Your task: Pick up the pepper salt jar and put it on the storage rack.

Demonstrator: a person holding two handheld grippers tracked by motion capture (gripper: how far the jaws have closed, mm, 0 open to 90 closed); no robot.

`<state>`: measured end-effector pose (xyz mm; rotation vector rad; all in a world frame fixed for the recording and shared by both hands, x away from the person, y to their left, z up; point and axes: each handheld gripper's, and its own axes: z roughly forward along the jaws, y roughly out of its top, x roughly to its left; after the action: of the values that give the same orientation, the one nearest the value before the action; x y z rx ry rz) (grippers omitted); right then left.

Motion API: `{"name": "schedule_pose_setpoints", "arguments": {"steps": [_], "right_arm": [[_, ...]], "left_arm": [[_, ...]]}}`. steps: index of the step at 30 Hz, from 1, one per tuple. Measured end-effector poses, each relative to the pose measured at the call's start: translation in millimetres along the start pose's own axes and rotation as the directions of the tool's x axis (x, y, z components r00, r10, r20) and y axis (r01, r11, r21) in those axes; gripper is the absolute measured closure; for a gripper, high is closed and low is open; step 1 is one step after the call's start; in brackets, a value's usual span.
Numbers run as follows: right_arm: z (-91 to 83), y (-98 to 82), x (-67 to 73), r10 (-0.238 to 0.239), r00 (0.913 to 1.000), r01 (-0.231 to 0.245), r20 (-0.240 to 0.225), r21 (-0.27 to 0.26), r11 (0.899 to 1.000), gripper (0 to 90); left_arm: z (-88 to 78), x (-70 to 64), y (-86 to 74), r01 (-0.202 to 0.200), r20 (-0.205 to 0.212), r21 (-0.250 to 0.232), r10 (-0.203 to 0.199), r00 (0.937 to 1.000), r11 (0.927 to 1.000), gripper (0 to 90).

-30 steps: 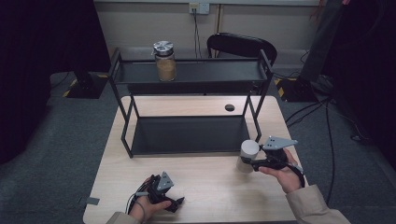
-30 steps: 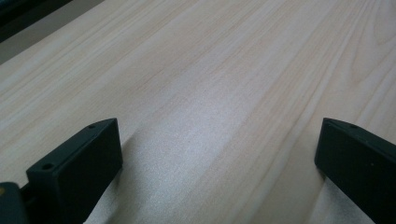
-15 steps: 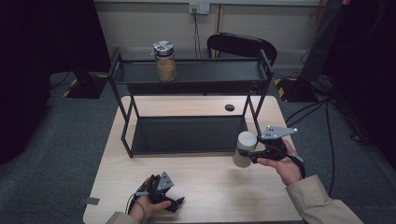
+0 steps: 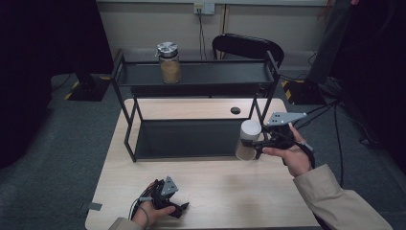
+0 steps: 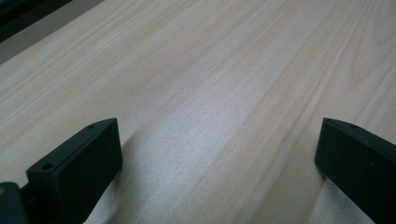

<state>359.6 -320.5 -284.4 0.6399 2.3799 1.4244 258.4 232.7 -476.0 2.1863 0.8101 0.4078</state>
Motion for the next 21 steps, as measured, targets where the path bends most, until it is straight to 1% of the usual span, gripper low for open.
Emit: {"name": "schedule_pose_setpoints", "arguments": {"steps": [3, 6, 10, 15, 18, 19, 21], "right_arm": [[-2.1, 13.0, 0.7, -0.016, 0.9999, 0.016, 0.005, -0.005, 1.000, 35.4], [-4.5, 25.8, -1.0, -0.014, 0.9999, 0.014, -0.001, -0.012, 1.000, 35.4], [-7.2, 46.0, -0.5, -0.031, 0.9995, 0.031, 0.000, -0.012, 0.999, 35.4], [-11.1, 69.0, -1.7, -0.024, 0.9997, 0.024, -0.001, -0.026, 0.999, 35.3], [-13.5, 84.8, -0.4, -0.031, 0.9995, 0.031, 0.008, -0.024, 0.999, 35.4], [-14.4, 90.3, -0.4, -0.041, 0.9991, 0.041, 0.011, -0.024, 0.999, 35.4], [-16.8, 100.3, -1.7, -0.029, 0.9995, 0.030, 0.010, -0.029, 0.999, 35.4]], "left_arm": [[0.1, -0.2, -0.3, 0.002, 0.000, -0.002, -0.002, 1.0000, 1.0000, 0.0], [0.1, -0.1, -0.3, 0.000, -0.001, -0.002, 0.000, 1.0000, 1.0000, 0.0], [0.1, 0.0, -0.1, 0.000, -0.001, -0.001, 0.000, 1.0000, 1.0000, 0.0], [0.0, 0.0, 0.0, 0.000, 0.000, -0.001, 0.000, 1.0000, 1.0000, 0.0], [0.0, 0.0, 0.1, 0.000, 0.000, -0.001, 0.000, 1.0000, 1.0000, 0.0], [0.1, 0.0, -0.1, 0.000, 0.000, -0.001, 0.000, 1.0000, 1.0000, 0.0], [0.0, 0.0, 0.1, 0.000, 0.000, 0.000, 0.000, 1.0000, 1.0000, 0.0]]}}
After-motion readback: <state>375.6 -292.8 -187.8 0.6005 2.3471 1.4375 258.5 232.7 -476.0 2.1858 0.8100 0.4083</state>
